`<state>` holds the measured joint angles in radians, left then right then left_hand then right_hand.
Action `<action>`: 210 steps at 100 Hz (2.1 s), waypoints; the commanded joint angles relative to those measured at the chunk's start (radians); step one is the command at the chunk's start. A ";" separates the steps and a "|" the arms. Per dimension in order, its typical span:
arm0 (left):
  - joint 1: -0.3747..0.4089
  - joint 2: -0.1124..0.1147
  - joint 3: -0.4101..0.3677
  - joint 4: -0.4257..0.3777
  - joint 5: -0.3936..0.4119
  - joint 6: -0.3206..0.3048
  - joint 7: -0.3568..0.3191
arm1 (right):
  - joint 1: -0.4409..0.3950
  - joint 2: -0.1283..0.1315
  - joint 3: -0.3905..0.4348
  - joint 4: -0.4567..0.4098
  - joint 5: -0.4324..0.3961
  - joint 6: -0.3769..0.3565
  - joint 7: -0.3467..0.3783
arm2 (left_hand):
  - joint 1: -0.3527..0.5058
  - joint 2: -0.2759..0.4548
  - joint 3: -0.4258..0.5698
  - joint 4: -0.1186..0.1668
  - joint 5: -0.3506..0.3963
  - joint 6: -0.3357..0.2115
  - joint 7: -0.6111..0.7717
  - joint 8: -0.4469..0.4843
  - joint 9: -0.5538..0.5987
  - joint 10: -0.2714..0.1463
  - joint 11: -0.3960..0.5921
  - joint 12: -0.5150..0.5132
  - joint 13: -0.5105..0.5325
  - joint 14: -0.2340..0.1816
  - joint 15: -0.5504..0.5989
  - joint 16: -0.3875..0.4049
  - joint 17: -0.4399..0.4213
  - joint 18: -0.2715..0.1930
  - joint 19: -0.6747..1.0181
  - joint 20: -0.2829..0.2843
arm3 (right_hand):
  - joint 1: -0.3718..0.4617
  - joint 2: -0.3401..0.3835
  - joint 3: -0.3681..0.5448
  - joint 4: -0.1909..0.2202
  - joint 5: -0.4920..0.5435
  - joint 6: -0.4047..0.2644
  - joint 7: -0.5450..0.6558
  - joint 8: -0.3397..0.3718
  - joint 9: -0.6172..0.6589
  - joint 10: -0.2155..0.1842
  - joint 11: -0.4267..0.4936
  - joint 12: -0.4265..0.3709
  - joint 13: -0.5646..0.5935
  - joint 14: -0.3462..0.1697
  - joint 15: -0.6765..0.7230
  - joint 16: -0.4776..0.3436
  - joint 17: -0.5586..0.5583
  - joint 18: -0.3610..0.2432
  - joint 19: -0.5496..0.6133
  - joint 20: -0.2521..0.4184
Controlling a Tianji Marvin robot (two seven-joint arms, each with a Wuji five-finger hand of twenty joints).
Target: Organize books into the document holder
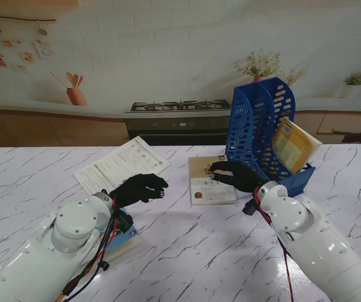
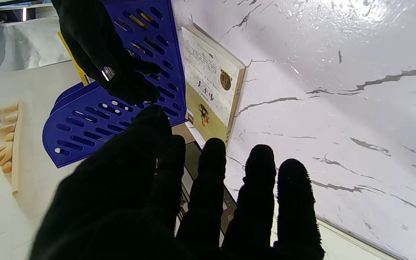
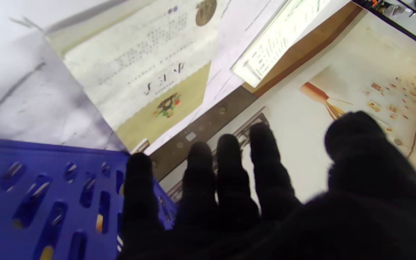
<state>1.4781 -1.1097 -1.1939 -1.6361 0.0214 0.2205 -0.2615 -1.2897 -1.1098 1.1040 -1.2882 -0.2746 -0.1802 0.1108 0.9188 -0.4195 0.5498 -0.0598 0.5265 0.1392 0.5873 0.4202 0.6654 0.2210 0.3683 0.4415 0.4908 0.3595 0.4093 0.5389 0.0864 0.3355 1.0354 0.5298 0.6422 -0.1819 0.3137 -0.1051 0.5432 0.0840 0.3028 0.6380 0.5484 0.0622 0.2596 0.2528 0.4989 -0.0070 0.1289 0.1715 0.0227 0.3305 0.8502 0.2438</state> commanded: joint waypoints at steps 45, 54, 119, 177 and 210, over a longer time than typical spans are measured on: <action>0.013 -0.003 -0.001 -0.008 0.024 -0.032 -0.007 | 0.281 -0.039 -0.288 0.271 0.071 0.026 0.165 | 0.009 0.023 -0.015 0.018 0.007 0.013 0.004 0.007 -0.011 0.000 0.013 0.001 -0.001 -0.032 -0.006 -0.012 -0.003 -0.031 -0.044 -0.017 | 0.035 0.082 0.050 0.054 -0.026 0.068 -0.057 -0.062 -0.082 0.023 -0.017 -0.073 -0.071 -0.031 -0.058 -0.065 -0.050 -0.392 -0.032 -0.058; 0.018 -0.003 -0.003 -0.009 0.024 -0.032 -0.006 | 0.302 -0.040 -0.323 0.295 0.074 0.027 0.187 | 0.008 0.026 -0.019 0.016 0.009 0.016 0.004 0.007 -0.011 0.003 0.013 0.001 -0.002 -0.033 -0.005 -0.012 -0.004 -0.031 -0.046 -0.018 | 0.066 0.122 0.054 0.052 -0.012 0.077 -0.065 -0.075 -0.074 0.029 -0.022 -0.078 -0.060 -0.028 -0.077 -0.078 -0.051 -0.396 -0.030 -0.061; 0.027 -0.004 -0.004 -0.015 0.015 -0.023 -0.002 | 0.222 0.081 -0.355 0.090 0.024 0.083 0.498 | 0.037 0.054 -0.073 0.003 0.017 0.053 0.007 0.004 -0.011 0.011 0.018 0.002 -0.006 -0.023 0.004 -0.007 -0.015 -0.028 -0.033 -0.012 | 0.170 0.246 0.117 0.060 0.059 0.125 -0.063 -0.109 -0.022 0.058 0.019 -0.060 0.001 0.007 -0.108 -0.099 -0.043 -0.386 -0.009 -0.055; 0.024 -0.006 0.007 -0.014 0.007 -0.023 0.001 | -0.187 0.156 -0.026 -0.301 -0.017 0.088 0.655 | 0.040 0.071 -0.099 0.010 0.015 0.061 -0.002 0.002 -0.016 0.014 0.016 0.000 -0.010 -0.019 0.004 -0.007 -0.019 -0.026 -0.032 -0.011 | 0.187 0.249 0.084 0.060 0.060 0.133 -0.065 -0.117 -0.022 0.069 0.006 -0.066 -0.001 0.018 -0.112 -0.100 -0.045 -0.374 -0.007 -0.054; 0.023 -0.007 0.022 -0.007 0.000 -0.009 0.000 | -0.329 0.161 0.076 -0.445 0.027 0.069 0.671 | 0.044 0.073 -0.108 0.010 0.015 0.057 -0.002 0.004 -0.016 0.012 0.016 0.000 -0.011 -0.016 0.005 -0.006 -0.022 -0.019 -0.031 -0.011 | 0.180 0.249 -0.037 0.062 0.049 0.122 -0.081 -0.107 -0.033 0.065 -0.002 -0.070 -0.011 0.018 -0.106 -0.097 -0.055 -0.366 0.005 -0.051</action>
<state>1.4970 -1.1093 -1.1795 -1.6478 0.0305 0.2252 -0.2519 -1.5723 -0.9432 1.1664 -1.6982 -0.2361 -0.0882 0.8132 0.9304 -0.3738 0.4633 -0.0598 0.5265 0.1878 0.5875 0.4202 0.6654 0.2318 0.3686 0.4415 0.4908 0.3591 0.4093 0.5372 0.0744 0.3339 1.0176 0.5213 0.8274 0.0458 0.3120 -0.0839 0.5772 0.1908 0.2400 0.5393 0.5214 0.1074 0.2661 0.1914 0.4558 0.0023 -0.0248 0.0394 -0.0256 -0.0859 0.8343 0.1821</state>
